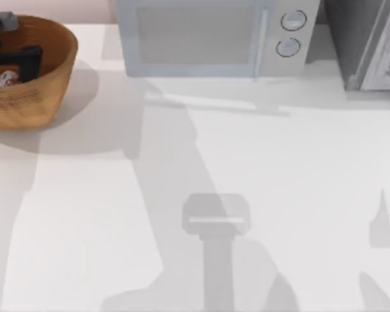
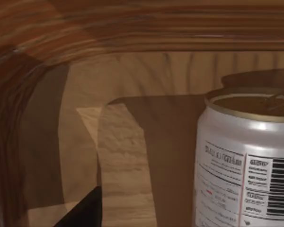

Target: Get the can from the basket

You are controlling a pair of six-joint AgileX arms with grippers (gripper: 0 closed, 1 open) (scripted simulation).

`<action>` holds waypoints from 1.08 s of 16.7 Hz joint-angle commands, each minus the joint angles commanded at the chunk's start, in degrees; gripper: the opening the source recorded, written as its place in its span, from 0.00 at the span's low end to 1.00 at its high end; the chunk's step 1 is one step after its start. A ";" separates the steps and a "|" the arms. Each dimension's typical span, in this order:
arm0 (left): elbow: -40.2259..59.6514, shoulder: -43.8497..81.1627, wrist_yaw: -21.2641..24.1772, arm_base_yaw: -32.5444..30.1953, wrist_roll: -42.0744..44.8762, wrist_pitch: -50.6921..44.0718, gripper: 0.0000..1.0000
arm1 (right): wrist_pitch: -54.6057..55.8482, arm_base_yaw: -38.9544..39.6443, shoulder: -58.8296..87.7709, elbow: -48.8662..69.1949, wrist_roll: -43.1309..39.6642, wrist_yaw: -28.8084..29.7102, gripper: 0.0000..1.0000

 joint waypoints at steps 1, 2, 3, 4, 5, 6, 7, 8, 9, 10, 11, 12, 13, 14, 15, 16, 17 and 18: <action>0.00 0.00 0.00 0.00 0.00 0.00 1.00 | 0.00 0.00 0.00 0.00 0.00 0.00 1.00; 0.00 0.00 0.00 0.00 0.00 0.00 0.92 | 0.00 0.00 0.00 0.00 0.00 0.00 1.00; 0.00 0.00 0.00 0.00 0.00 0.00 0.85 | 0.00 0.00 0.00 0.00 0.00 0.00 1.00; 0.00 0.00 0.00 0.00 0.00 0.00 0.77 | 0.00 0.00 0.00 0.00 0.00 0.00 1.00; 0.00 0.00 0.00 0.00 0.00 0.00 0.70 | 0.00 0.00 0.00 0.00 0.00 0.00 1.00; 0.00 0.00 0.00 0.00 0.00 0.00 0.62 | 0.00 0.00 0.00 0.00 0.00 0.00 1.00; 0.00 0.00 0.00 0.00 0.00 0.00 0.55 | 0.00 0.00 0.00 0.00 0.00 0.00 1.00; 0.00 0.00 0.00 0.00 0.00 0.00 0.47 | 0.00 0.00 0.00 0.00 0.00 0.00 1.00; 0.00 0.00 0.00 0.00 0.00 0.00 0.40 | 0.00 0.00 0.00 0.00 0.00 0.00 1.00; 0.00 0.00 0.00 0.00 0.00 0.00 0.32 | 0.00 0.00 0.00 0.00 0.00 0.00 1.00; 0.00 0.00 0.00 0.00 0.00 0.00 0.25 | 0.00 0.00 0.00 0.00 0.00 0.00 1.00; 0.00 0.00 0.00 0.00 0.00 0.00 0.17 | 0.00 0.00 0.00 0.00 0.00 0.00 1.00; 0.00 0.00 0.00 0.00 0.00 0.00 0.10 | 0.00 0.00 0.00 0.00 0.00 0.00 1.00; 0.00 0.00 0.00 0.00 0.00 0.00 0.02 | 0.00 0.00 0.00 0.00 0.00 0.00 1.00; 0.00 0.00 0.00 0.00 0.00 0.00 0.00 | 0.00 0.00 0.00 0.00 0.00 0.00 1.00; 0.00 0.00 0.00 0.00 0.00 0.00 0.00 | 0.00 0.00 0.00 0.00 0.00 0.00 1.00; 0.00 0.00 0.00 0.00 0.00 0.00 0.00 | 0.00 0.00 0.00 0.00 0.00 0.00 1.00; 0.00 0.00 0.00 0.00 0.00 0.00 0.00 | 0.00 0.00 0.00 0.00 0.00 0.00 1.00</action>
